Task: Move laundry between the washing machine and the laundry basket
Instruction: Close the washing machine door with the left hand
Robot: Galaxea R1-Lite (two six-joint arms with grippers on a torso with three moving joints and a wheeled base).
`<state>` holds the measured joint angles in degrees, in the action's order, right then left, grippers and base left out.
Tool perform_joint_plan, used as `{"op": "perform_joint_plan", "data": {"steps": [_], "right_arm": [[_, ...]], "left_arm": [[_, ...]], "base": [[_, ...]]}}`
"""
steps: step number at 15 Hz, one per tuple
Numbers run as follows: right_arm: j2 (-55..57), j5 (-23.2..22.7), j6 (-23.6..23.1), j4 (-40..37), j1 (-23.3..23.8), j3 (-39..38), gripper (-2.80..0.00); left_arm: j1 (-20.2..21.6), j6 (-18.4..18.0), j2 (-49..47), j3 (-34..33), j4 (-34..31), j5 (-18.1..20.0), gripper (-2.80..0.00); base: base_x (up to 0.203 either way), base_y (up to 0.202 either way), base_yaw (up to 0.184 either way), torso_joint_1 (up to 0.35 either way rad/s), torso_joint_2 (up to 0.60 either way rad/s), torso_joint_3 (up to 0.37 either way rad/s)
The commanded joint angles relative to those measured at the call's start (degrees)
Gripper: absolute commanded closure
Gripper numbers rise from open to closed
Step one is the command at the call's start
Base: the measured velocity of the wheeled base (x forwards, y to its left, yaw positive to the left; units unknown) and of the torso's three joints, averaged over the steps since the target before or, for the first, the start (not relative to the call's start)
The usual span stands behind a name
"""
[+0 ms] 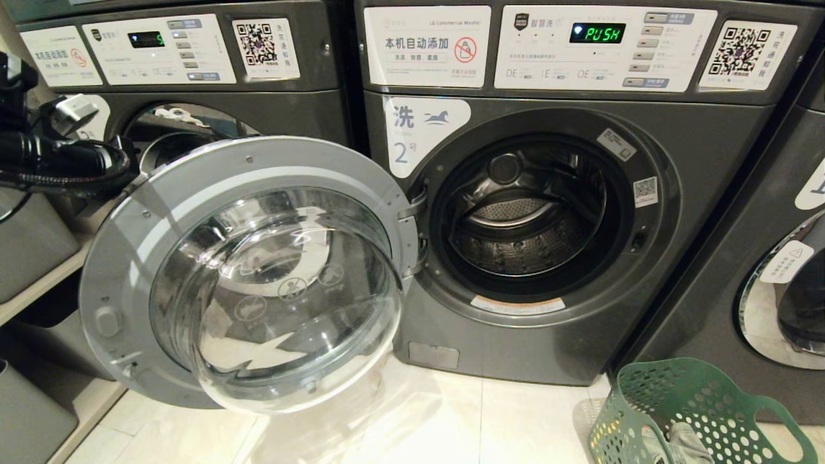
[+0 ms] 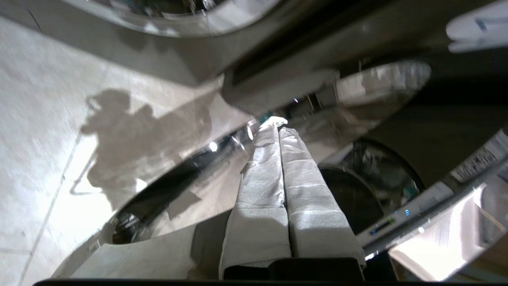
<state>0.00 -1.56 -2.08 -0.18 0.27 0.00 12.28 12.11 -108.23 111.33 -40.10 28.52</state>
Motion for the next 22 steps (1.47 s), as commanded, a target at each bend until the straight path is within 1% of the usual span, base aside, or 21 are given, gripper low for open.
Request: {"op": "perform_joint_plan", "data": {"steps": [1, 2, 4, 7, 10, 12, 13, 14, 17, 19, 21, 22], "right_arm": [[0.09, -0.02, -0.02, 0.01, 0.01, 0.00, 0.00], [0.09, -0.02, -0.02, 0.01, 0.00, 0.00, 0.00], [0.09, -0.04, -0.02, 0.01, 0.00, 0.00, 0.00], [0.09, -0.02, -0.02, 0.01, 0.00, 0.00, 0.00], [0.09, -0.02, -0.02, 0.01, 0.00, 0.00, 0.00], [0.09, -0.02, -0.02, 0.01, 0.02, 0.00, 0.00], [0.09, -0.11, -0.02, 0.01, 0.00, 0.00, 0.00], [0.09, -0.02, -0.02, 0.01, 0.00, 0.00, 0.00], [0.09, -0.02, -0.02, 0.01, 0.03, 0.00, 0.00], [0.09, -0.02, -0.02, 0.01, 0.08, 0.00, 0.00], [0.09, -0.02, -0.02, 0.01, 0.00, 0.00, 0.00], [0.09, -0.02, -0.02, 0.01, 0.00, 0.00, 0.00]], "left_arm": [[-2.84, -0.03, 5.29, -1.04, -7.44, 0.21, 0.00], [-4.72, -0.05, 7.25, -1.98, -10.90, 0.26, 0.00], [-8.79, -0.06, 11.20, -4.11, -14.52, 0.39, 0.00], [-17.50, -0.02, 17.66, -7.99, -18.64, 0.40, 0.00], [-28.86, 0.30, 22.09, -11.78, -21.63, 0.37, 0.00], [-37.21, 1.28, 24.10, -14.13, -21.57, 0.35, 0.00], [-40.17, 1.64, 25.03, -14.92, -21.21, 0.29, 0.00], [-41.89, 1.87, 26.21, -15.39, -20.91, 0.19, 0.00], [-42.22, 1.95, 29.24, -15.53, -21.03, -0.15, 0.00], [-42.16, 1.93, 31.13, -15.53, -21.06, -1.38, 0.00], [-42.16, 1.80, 33.53, -15.27, -20.83, -4.31, 0.00], [-42.16, 1.80, 34.99, -15.26, -20.76, -6.64, 0.00]], "base": [[0.000, 0.000, 0.000, 0.000, 0.00, 0.000], [0.000, 0.000, 0.000, 0.000, 0.00, 0.000], [0.000, 0.000, 0.000, 0.000, 0.00, 0.000], [0.000, 0.000, 0.000, 0.000, 0.00, 0.000], [0.000, 0.000, 0.000, 0.000, 0.00, 0.000], [0.000, 0.000, 0.000, 0.000, 0.00, 0.000], [0.000, 0.000, 0.000, 0.000, 0.00, 0.000], [0.000, 0.000, 0.000, 0.000, 0.00, 0.000], [0.000, 0.000, 0.000, 0.000, 0.00, 0.000], [0.000, 0.000, 0.000, 0.000, 0.00, 0.000], [0.000, 0.000, 0.000, 0.000, 0.00, 0.000], [0.000, 0.000, 0.000, 0.000, 0.00, 0.000]]}}
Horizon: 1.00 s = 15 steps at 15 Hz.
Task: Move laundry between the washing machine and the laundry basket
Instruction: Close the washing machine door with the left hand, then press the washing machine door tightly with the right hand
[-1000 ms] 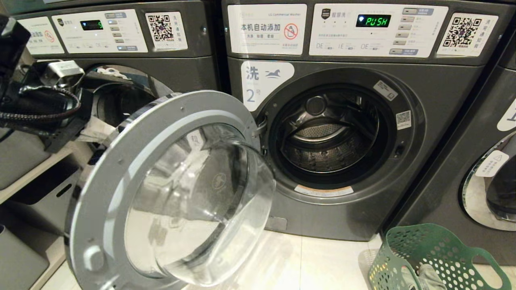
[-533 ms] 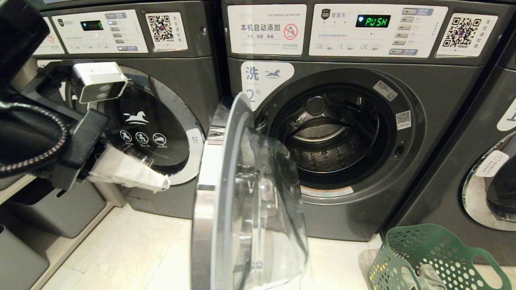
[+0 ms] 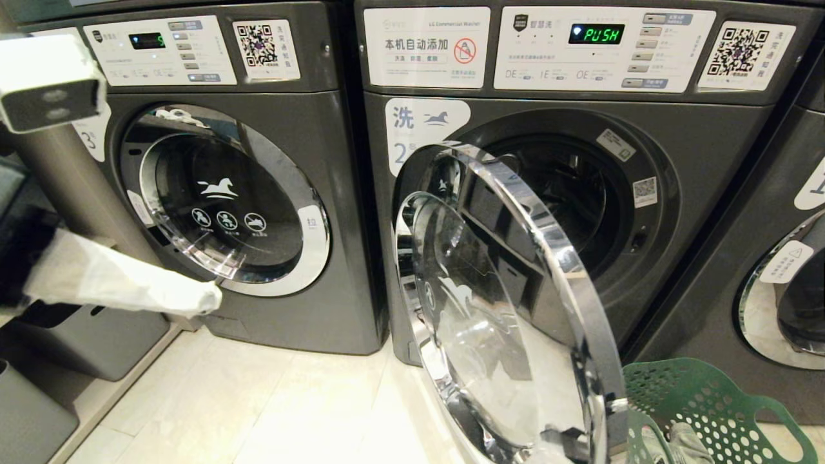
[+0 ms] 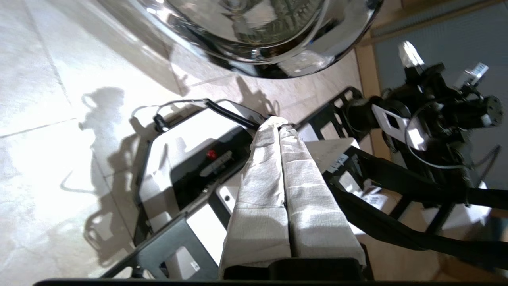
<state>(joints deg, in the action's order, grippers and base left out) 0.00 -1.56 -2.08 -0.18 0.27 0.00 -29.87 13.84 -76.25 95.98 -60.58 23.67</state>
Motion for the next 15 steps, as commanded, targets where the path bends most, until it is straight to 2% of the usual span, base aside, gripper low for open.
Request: {"op": "perform_joint_plan", "data": {"steps": [1, 2, 4, 5, 7, 9, 11, 13, 14, 15], "right_arm": [[0.09, -0.02, -0.02, 0.01, 0.00, 0.00, 0.00], [0.09, -0.02, -0.02, -0.01, 0.00, 0.00, 0.00], [0.09, -0.02, -0.02, -0.07, 0.08, 0.00, 0.00], [0.09, -0.02, -0.09, 0.01, 0.00, 0.00, 0.00], [0.15, -0.06, -1.48, -0.14, 0.00, 0.04, 0.00], [2.44, 0.06, -1.78, -2.64, 0.07, 1.32, 0.00], [7.10, -0.17, -0.98, -5.02, 0.08, 7.32, 0.00], [18.71, -0.41, 0.41, -5.95, 0.08, 14.18, 0.00], [27.29, -0.49, 1.36, -5.87, 0.08, 17.14, 0.00], [36.54, -0.55, 2.12, -4.64, 0.07, 19.41, 0.00]], "left_arm": [[0.01, 0.11, 4.31, -0.27, -0.25, -5.83, 0.00], [0.13, 0.18, 5.14, -1.00, -0.19, -11.17, 0.00], [0.27, 0.99, 6.82, -4.90, 1.01, -24.73, 0.00], [0.30, 2.15, 8.03, -8.54, 3.02, -29.48, 0.00], [0.33, 4.14, 11.48, -15.18, 8.10, -34.71, 0.00], [0.27, 4.74, 15.79, -19.43, 10.05, -36.45, 0.00], [0.25, 4.79, 19.82, -21.17, 10.33, -36.22, 0.00], [0.10, 4.67, 23.54, -21.40, 10.75, -35.53, 0.00], [0.10, 3.54, 24.70, -21.17, 12.24, -35.63, 0.00], [0.15, 0.90, 25.93, -21.39, 14.56, -36.14, 0.00]], "base": [[0.000, 0.000, 0.000, 0.000, 0.00, 0.000], [0.000, 0.000, 0.000, 0.000, 0.00, 0.000], [0.000, 0.000, 0.000, 0.000, 0.00, 0.000], [0.000, 0.000, 0.000, 0.000, 0.00, 0.000], [0.000, 0.000, 0.000, 0.000, 0.00, 0.000], [0.000, 0.000, 0.000, 0.000, 0.00, 0.000], [0.000, 0.000, 0.000, 0.000, 0.00, 0.000], [0.000, 0.000, 0.000, 0.000, 0.00, 0.000], [0.000, 0.000, 0.000, 0.000, 0.00, 0.000], [0.000, 0.000, 0.000, 0.000, 0.00, 0.000]]}}
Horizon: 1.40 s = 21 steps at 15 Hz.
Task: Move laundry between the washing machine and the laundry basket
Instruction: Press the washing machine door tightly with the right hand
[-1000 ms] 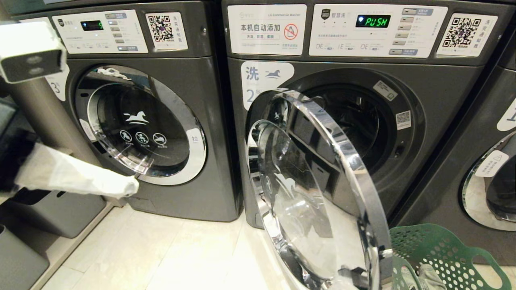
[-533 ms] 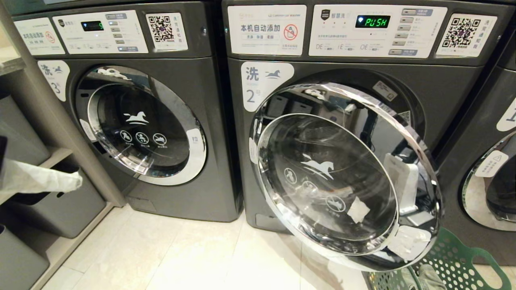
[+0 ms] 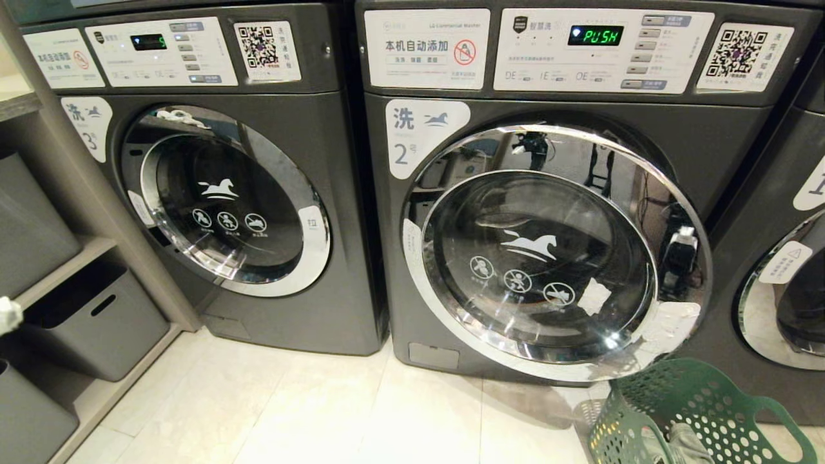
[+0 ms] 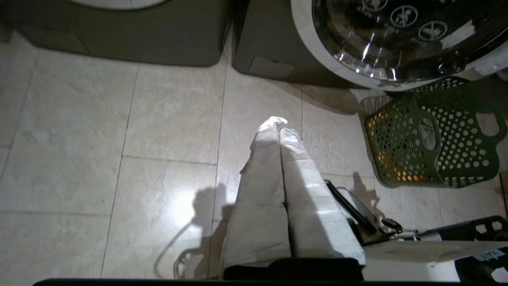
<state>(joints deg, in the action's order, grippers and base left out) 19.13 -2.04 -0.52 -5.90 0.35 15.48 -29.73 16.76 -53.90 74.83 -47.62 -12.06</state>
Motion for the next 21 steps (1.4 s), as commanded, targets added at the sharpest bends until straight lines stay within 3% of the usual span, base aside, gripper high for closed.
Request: {"op": "perform_joint_plan", "data": {"steps": [1, 3, 5, 9, 13, 21], "right_arm": [[26.32, -0.11, 1.13, 3.71, -0.01, 5.57, 0.00], [44.60, 0.20, 1.83, 14.42, 0.03, 8.17, 0.00], [59.89, 1.84, 1.54, 27.10, 0.25, 10.35, 0.00], [76.60, 5.40, -1.40, 43.84, 0.59, 14.78, 0.00], [79.93, 6.95, -2.05, 49.85, 0.61, 16.60, 0.00], [86.52, 13.38, -2.22, 49.85, 1.91, 23.87, 0.00]], "left_arm": [[0.08, -4.04, 4.89, -0.89, 2.89, -1.23, 0.00], [0.11, -7.29, 7.74, -2.87, 3.61, -4.79, 0.00], [0.20, -7.53, 8.02, -3.38, 3.68, -6.82, 0.00], [0.25, -7.53, 8.07, -3.38, 3.41, -7.80, 0.00], [0.20, -7.53, 8.37, -3.46, 3.32, -8.06, 0.00], [0.20, -7.62, 8.11, -4.52, 3.14, -8.15, 0.00]], "base": [[0.000, 0.000, 0.000, 0.000, 0.00, 0.000], [0.000, 0.000, 0.000, 0.000, 0.00, 0.000], [0.000, 0.000, 0.000, 0.000, 0.00, 0.000], [0.000, 0.000, 0.000, 0.000, 0.00, 0.000], [0.000, 0.000, 0.000, 0.000, 0.00, 0.000], [0.000, 0.000, 0.000, 0.000, 0.00, 0.000]]}}
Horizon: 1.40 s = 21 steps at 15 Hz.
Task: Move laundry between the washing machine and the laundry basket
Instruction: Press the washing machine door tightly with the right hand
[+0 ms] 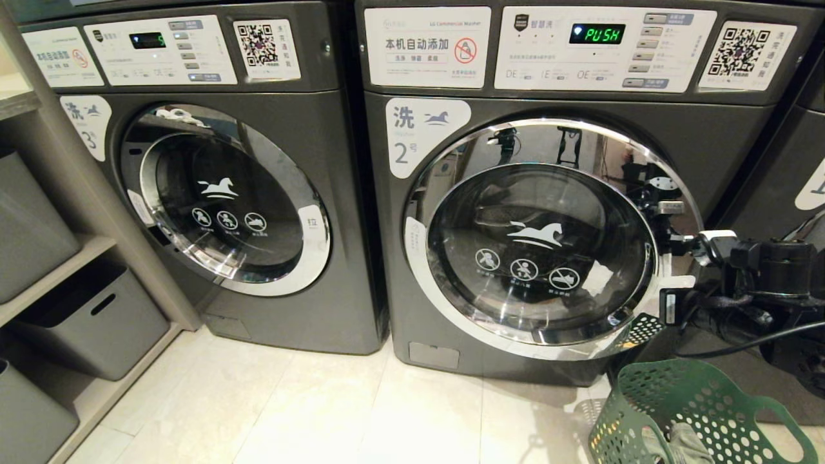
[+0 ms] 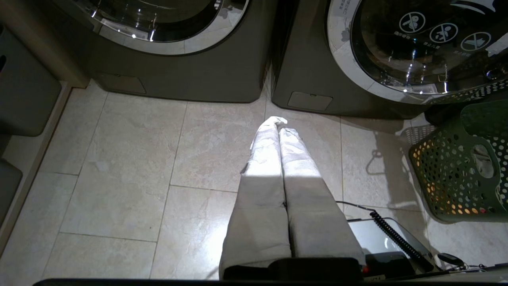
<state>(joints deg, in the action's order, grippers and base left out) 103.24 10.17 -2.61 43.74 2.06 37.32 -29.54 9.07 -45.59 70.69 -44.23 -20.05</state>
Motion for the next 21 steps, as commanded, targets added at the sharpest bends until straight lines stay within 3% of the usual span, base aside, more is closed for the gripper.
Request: {"op": "perform_joint_plan", "data": {"steps": [1, 14, 21], "right_arm": [[3.83, 2.82, -0.21, 0.20, 0.22, 3.71, 0.00], [20.38, 3.89, -2.05, 0.23, 4.47, 22.58, 0.00], [33.85, 2.19, -1.51, 2.26, 5.83, 41.34, 0.00]], "left_arm": [[0.01, 0.07, -0.28, -0.45, -0.32, -0.08, 0.00], [0.01, -0.19, -1.87, -1.08, -0.16, -0.42, 0.00], [0.04, -0.19, -3.76, -0.99, 0.19, -0.50, 0.00]], "base": [[0.000, 0.000, 0.000, 0.000, 0.00, 0.000], [0.000, 0.000, 0.000, 0.000, 0.00, 0.000], [0.000, 0.000, 0.000, 0.000, 0.00, 0.000]]}}
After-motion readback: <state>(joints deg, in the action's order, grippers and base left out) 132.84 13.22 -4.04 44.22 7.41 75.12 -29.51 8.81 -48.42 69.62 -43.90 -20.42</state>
